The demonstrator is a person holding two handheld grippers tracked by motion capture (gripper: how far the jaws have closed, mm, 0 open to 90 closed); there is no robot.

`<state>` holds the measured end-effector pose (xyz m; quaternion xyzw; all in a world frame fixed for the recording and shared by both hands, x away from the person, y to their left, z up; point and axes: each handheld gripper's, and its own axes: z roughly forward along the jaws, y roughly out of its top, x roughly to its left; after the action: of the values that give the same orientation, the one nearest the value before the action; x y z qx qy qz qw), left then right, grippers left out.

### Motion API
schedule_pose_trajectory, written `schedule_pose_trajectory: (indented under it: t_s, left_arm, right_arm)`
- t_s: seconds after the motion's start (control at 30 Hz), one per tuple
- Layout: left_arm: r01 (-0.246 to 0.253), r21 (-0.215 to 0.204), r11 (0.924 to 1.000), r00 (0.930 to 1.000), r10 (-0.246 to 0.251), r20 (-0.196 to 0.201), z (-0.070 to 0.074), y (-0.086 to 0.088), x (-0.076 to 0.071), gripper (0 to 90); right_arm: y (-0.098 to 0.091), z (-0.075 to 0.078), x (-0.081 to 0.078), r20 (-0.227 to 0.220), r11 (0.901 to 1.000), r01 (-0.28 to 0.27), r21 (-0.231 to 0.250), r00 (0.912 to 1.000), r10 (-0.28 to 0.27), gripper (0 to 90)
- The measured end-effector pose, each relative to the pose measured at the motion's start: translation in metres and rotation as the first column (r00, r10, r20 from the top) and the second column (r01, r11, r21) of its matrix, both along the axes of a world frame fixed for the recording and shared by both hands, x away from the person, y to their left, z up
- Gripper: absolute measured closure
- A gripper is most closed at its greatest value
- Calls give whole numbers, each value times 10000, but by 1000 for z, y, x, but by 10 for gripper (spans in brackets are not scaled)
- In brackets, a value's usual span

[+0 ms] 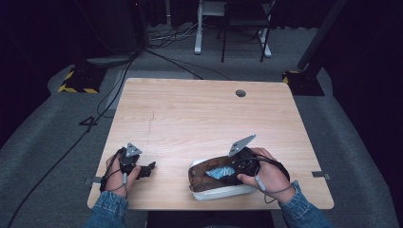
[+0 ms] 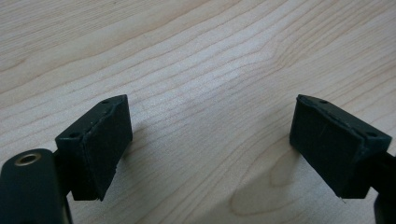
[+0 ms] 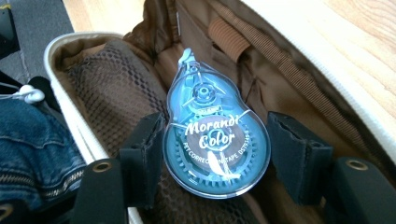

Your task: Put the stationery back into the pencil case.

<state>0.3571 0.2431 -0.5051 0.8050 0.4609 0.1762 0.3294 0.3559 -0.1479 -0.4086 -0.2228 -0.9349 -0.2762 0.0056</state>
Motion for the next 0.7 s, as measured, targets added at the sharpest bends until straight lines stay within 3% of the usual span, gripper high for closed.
schedule_pose_trajectory:
  t_s: [0.07,0.1,0.33,0.7]
  left_arm:
    - [18,-5,10000,10000,-18,-6,0,0,0,132]
    - [18,-15,10000,10000,-18,-21,0,0,0,132]
    - [47,18,10000,10000,-47,-20,0,-1,1,123]
    - [52,27,10000,10000,-52,-26,0,-1,1,123]
  right_arm:
    - [0,-1,1,227,9999,-108,17,9997,108,376]
    - [0,-1,1,404,9998,-112,145,9991,106,320]
    - [-3,5,-1,642,9992,16,388,9979,-41,308]
    - [-22,34,-8,1161,9941,230,1055,9926,-353,325]
